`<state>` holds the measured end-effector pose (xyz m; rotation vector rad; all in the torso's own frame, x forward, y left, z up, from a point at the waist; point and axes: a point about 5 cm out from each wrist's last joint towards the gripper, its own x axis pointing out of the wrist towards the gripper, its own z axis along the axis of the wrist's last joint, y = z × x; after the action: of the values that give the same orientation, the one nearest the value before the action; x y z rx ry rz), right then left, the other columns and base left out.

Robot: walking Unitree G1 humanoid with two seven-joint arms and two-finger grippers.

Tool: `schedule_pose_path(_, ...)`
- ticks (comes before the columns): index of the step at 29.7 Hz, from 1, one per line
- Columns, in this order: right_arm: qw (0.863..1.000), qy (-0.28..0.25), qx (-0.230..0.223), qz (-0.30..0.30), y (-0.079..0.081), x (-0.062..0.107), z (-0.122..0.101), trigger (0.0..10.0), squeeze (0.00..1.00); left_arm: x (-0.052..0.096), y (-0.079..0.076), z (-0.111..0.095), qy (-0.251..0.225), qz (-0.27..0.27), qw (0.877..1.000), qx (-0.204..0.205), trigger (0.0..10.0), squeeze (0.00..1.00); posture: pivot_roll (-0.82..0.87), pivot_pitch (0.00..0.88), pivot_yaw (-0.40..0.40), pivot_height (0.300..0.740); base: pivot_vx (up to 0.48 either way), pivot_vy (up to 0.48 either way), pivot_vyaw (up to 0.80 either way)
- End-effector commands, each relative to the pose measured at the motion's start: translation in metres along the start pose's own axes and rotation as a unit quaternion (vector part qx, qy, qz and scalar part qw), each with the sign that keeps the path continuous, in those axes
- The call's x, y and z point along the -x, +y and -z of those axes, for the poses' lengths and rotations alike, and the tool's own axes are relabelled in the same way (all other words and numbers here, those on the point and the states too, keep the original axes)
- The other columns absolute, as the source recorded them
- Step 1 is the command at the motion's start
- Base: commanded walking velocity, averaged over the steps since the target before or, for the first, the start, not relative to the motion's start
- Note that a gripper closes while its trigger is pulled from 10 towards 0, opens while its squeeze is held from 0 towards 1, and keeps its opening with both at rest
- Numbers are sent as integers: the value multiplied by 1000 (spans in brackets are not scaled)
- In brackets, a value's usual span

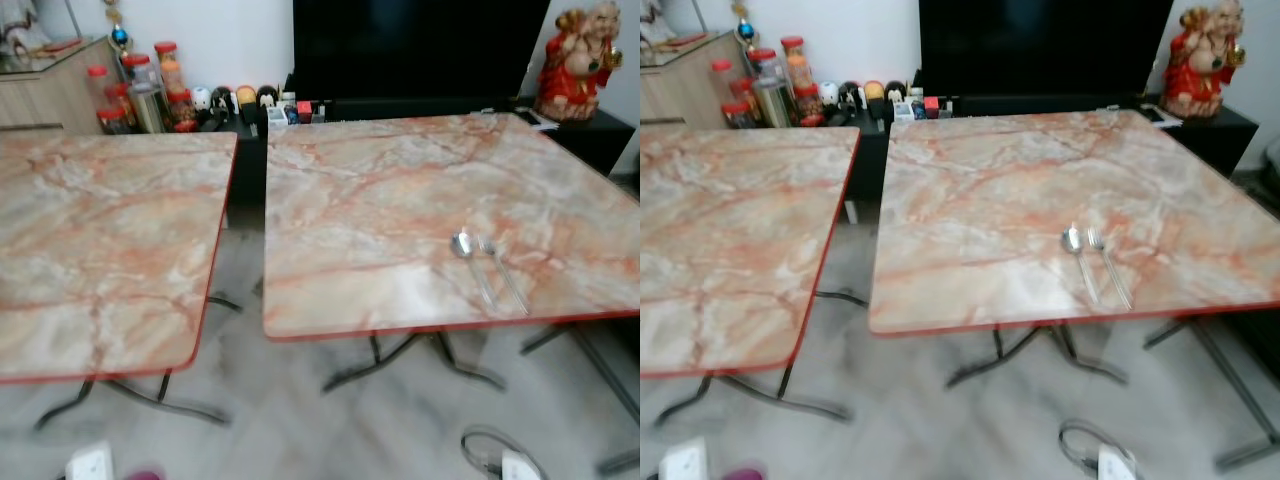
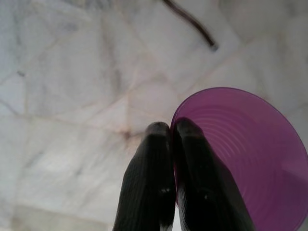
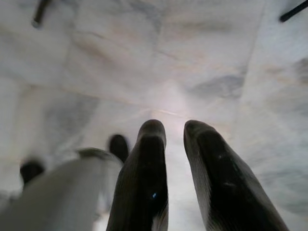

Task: Setting the table

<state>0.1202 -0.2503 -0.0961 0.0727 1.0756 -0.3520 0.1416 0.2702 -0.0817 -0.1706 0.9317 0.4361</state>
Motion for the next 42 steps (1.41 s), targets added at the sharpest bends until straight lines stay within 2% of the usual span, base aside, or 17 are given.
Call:
schedule_pose_path(1, 1000, -10, -4, -10, 8, -1, -5, 10000, 0, -1, 3, -9, -14, -9, 1000, -8, 10000, 0, 23, 0, -2, 732, 0, 480, 0)
schedule_pose_path(7, 1000, -10, -7, -9, 8, -1, -5, 10000, 0, -2, 1, -16, -23, -9, 1000, -5, 10000, 0, 29, 0, -3, 732, 0, 480, 0)
schedule_pose_path(13, 1000, -15, 0, -9, 8, -1, -7, 10000, 0, -1, 22, -25, -33, -20, 999, -3, 10000, 0, 36, 0, -4, 732, 0, 480, 0)
schedule_pose_path(15, 999, -17, 31, -7, 8, -1, -9, 10000, 0, 0, 29, -26, -34, -24, 999, -1, 10000, 0, 39, 0, -6, 732, 0, 480, 400)
schedule_pose_path(17, 999, -19, 37, -4, 7, -1, -10, 10000, 0, 1, 33, -26, -34, -26, 999, 0, 10000, 0, 40, 0, -6, 732, 0, 480, 800)
schedule_pose_path(20, 1000, -13, 8, 0, 8, -1, -8, 10000, 0, 2, 31, -18, -27, -26, 999, 3, 10000, 0, 41, 0, -6, 732, 0, 480, 533)
schedule_pose_path(29, 1000, -11, 13, -1, 8, -2, -9, 10000, 0, 1, 17, -5, -14, -19, 1000, 5, 10000, 0, 41, 0, -7, 732, 0, 480, 0)
schedule_pose_path(42, 1000, -12, 11, -4, 8, -2, -10, 10000, 0, 3, 32, -16, -29, -27, 999, 5, 10000, 0, 47, 0, -8, 732, 0, 480, 0)
